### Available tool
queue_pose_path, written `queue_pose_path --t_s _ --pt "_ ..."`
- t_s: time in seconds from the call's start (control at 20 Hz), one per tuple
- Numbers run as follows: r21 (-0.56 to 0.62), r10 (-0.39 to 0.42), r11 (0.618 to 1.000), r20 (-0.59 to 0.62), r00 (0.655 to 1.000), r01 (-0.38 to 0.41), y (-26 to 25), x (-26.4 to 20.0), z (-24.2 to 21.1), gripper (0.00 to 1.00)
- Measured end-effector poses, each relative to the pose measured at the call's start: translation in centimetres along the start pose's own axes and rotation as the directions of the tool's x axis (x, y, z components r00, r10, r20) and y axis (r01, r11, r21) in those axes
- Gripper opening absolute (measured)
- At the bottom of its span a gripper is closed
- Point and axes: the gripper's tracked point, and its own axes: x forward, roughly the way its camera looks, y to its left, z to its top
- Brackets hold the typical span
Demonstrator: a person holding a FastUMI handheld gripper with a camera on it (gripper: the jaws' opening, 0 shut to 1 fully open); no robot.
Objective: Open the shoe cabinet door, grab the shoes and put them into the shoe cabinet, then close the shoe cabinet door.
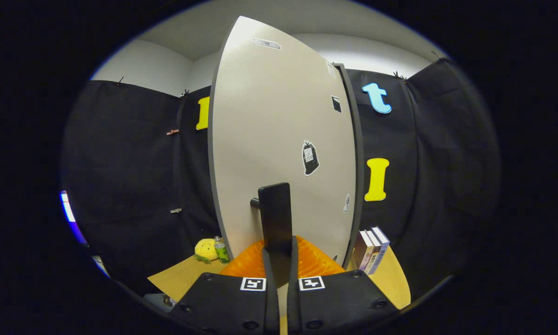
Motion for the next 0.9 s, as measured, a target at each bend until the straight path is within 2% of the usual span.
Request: queue_pose_path --t_s 0.3,0.65,0.75,0.9 --pt "0.008 -0.082 0.997 0.019 0.996 0.082 -4.4 -1.9 0.5 0.1" --pt "0.004 -0.276 0.961 0.064 0.959 0.276 -13.5 -4.8 1.1 0.1" --pt "0.039 -0.252 0.967 0.055 0.966 0.25 -14.7 -5.0 0.8 0.08" --pt "0.041 -0.243 0.97 0.052 0.969 0.241 -16.1 -5.4 0.7 0.1"
